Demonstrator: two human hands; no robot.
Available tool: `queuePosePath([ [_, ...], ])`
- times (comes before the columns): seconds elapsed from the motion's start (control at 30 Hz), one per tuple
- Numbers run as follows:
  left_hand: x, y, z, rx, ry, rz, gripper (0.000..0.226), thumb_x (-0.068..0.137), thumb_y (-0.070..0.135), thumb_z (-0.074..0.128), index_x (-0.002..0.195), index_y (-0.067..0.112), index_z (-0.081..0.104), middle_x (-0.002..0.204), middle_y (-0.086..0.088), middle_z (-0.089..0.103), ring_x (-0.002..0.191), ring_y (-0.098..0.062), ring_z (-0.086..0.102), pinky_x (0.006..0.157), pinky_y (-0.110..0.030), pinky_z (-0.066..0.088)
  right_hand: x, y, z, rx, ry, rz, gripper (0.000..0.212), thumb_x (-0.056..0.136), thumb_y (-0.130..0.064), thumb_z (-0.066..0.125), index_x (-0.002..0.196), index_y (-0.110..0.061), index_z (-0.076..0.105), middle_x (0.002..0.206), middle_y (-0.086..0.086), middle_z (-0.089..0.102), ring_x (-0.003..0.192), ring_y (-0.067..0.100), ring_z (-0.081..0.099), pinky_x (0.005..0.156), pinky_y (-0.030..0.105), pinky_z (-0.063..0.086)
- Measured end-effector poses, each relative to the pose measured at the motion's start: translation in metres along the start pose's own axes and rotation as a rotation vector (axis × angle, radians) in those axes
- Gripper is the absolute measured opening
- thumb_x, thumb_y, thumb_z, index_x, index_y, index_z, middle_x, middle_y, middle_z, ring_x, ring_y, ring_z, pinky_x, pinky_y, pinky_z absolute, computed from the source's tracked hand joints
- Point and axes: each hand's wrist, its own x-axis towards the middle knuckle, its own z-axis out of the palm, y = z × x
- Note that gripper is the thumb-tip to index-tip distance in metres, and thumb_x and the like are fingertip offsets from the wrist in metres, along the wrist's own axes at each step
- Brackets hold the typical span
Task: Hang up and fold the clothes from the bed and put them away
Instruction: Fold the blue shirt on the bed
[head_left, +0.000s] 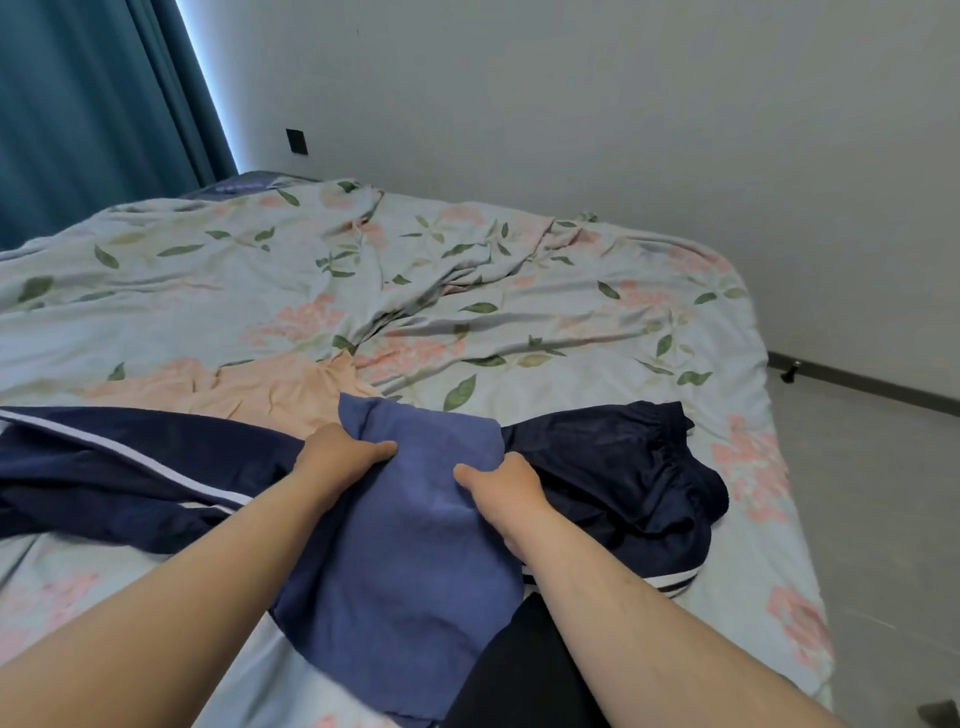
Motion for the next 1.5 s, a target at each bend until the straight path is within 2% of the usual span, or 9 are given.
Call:
queuePosePath([
  [0.1, 0.001, 0.003, -0.008, -0.236, -0.135, -0.008, 0.033, 0.074, 0.029, 0.081, 0.097, 0.011, 0.067, 0.094, -0.007, 0.072, 0.087, -0.024, 0.067, 0.067, -0.034, 0.052, 0.009, 0.003, -0.001, 0.183, -0.019, 0.038, 0.027, 0.085, -0.029, 0.072, 0.103, -0.01, 0.065, 0.099, 0.007, 0.072, 0.09, 0.025, 0.07, 0.082, 0.039, 0.059],
  [0.27, -0.009, 0.008, -0.015, -0.529, -0.35, 0.008, 0.031, 0.083, 0.007, 0.072, 0.112, 0.014, 0.068, 0.105, -0.008, 0.076, 0.097, -0.03, 0.072, 0.085, -0.043, 0.056, 0.014, 0.007, -0.017, 0.416, -0.156, -0.003, 0.017, 0.087, -0.01, 0.068, 0.103, -0.013, 0.073, 0.094, 0.006, 0.078, 0.087, 0.025, 0.075, 0.076, 0.041, 0.061],
  [0.47, -0.019, 0.065, -0.001, -0.746, -0.46, 0.155, 0.037, 0.082, -0.01, 0.065, 0.113, 0.01, 0.068, 0.106, -0.01, 0.075, 0.094, -0.027, 0.073, 0.07, -0.034, 0.059, 0.022, -0.015, -0.071, 0.517, -0.051, -0.16, 0.031, 0.075, -0.008, 0.069, 0.105, -0.015, 0.069, 0.096, 0.005, 0.078, 0.087, 0.023, 0.075, 0.07, 0.036, 0.059],
  [0.67, -0.004, 0.154, 0.032, -0.74, -0.523, 0.129, 0.027, 0.081, -0.009, 0.06, 0.1, 0.004, 0.071, 0.095, -0.014, 0.076, 0.086, -0.03, 0.074, 0.058, -0.03, 0.058, 0.045, -0.046, -0.144, 0.471, 0.089, -0.227, 0.025, 0.079, 0.003, 0.063, 0.095, -0.014, 0.072, 0.084, 0.004, 0.078, 0.071, 0.019, 0.075, 0.055, 0.028, 0.056],
  [1.0, 0.023, 0.218, 0.047, -0.649, -0.488, 0.247, 0.035, 0.085, -0.012, 0.052, 0.113, 0.004, 0.066, 0.111, -0.018, 0.072, 0.102, -0.034, 0.069, 0.085, -0.044, 0.056, 0.072, -0.071, -0.192, 0.389, 0.215, -0.25, 0.032, 0.079, 0.006, 0.055, 0.091, -0.019, 0.07, 0.071, -0.003, 0.075, 0.059, 0.011, 0.071, 0.046, 0.023, 0.051],
  [1.2, -0.001, 0.146, 0.043, -0.105, -0.432, 0.593, 0.006, 0.085, -0.003, 0.065, 0.088, 0.001, 0.061, 0.088, -0.009, 0.057, 0.08, -0.023, 0.047, 0.074, -0.037, 0.041, 0.042, -0.017, -0.187, 0.125, 0.179, -0.349, 0.026, 0.082, 0.009, 0.06, 0.081, -0.015, 0.069, 0.079, -0.001, 0.069, 0.076, 0.012, 0.061, 0.069, 0.028, 0.051],
  [1.3, -0.015, 0.09, 0.032, -0.101, -0.388, 0.618, 0.023, 0.081, -0.003, 0.075, 0.093, 0.016, 0.069, 0.106, 0.001, 0.065, 0.092, -0.012, 0.06, 0.083, -0.021, 0.047, 0.014, 0.015, -0.173, -0.053, 0.029, -0.423, 0.021, 0.078, 0.008, 0.066, 0.071, -0.012, 0.069, 0.074, -0.003, 0.06, 0.074, 0.007, 0.051, 0.068, 0.024, 0.042],
  [1.4, -0.03, 0.043, 0.03, 0.134, -0.37, 0.848, 0.016, 0.074, 0.011, 0.08, 0.08, 0.026, 0.078, 0.132, -0.005, 0.06, 0.126, -0.013, 0.052, 0.103, -0.024, 0.038, 0.002, 0.051, -0.155, -0.401, 0.085, -0.397, 0.022, 0.082, 0.004, 0.062, 0.083, -0.01, 0.079, 0.126, 0.007, 0.058, 0.118, 0.014, 0.052, 0.098, 0.018, 0.038],
  [1.5, -0.028, 0.015, 0.044, 0.377, -0.306, 0.865, 0.03, 0.083, 0.001, 0.067, 0.087, 0.028, 0.08, 0.148, -0.003, 0.042, 0.139, -0.017, 0.038, 0.107, -0.023, 0.027, -0.006, 0.078, -0.141, -0.59, 0.072, -0.351, 0.03, 0.092, -0.003, 0.056, 0.095, -0.018, 0.081, 0.16, 0.007, 0.029, 0.148, 0.023, 0.024, 0.119, 0.027, 0.021],
])
